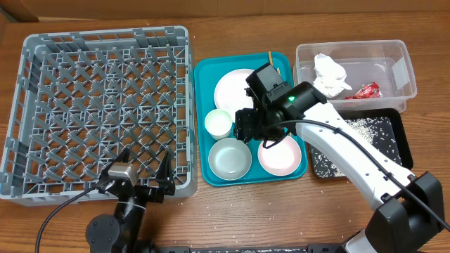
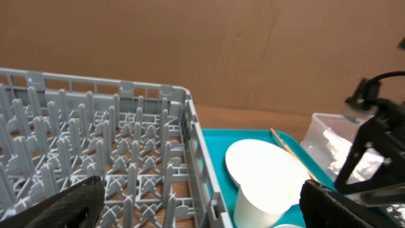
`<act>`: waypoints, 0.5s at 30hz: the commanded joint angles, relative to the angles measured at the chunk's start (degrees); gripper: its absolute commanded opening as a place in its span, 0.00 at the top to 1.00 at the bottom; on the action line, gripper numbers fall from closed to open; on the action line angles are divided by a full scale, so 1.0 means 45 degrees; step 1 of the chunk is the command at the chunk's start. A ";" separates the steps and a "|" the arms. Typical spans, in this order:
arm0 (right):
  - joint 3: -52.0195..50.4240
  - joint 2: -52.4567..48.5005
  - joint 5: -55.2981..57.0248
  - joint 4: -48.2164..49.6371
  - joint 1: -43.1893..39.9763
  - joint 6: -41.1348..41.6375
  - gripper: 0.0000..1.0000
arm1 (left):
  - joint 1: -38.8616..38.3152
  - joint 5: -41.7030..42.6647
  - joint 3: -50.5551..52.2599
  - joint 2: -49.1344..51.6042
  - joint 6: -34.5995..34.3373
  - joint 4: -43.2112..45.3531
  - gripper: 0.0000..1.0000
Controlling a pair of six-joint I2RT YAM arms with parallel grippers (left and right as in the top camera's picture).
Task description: Sort waste into correct bins and load items into the dishwasher
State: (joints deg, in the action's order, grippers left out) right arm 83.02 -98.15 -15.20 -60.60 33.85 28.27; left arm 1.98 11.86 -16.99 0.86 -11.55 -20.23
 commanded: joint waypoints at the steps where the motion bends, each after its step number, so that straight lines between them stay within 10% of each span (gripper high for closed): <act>1: -0.0097 0.0136 0.0029 0.0058 0.0049 -0.0039 0.34 | 0.0053 0.0466 -0.1015 -0.0058 0.0282 -0.0379 0.00; 15: -0.0097 -0.0102 0.0685 0.2176 0.0053 0.0831 0.37 | 0.0053 0.1836 -0.6722 0.5416 -0.0044 -0.3521 0.00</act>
State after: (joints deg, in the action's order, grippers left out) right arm 82.89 -98.17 -14.59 -52.99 33.85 29.39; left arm 1.98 17.96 -38.13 18.13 -11.44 -32.03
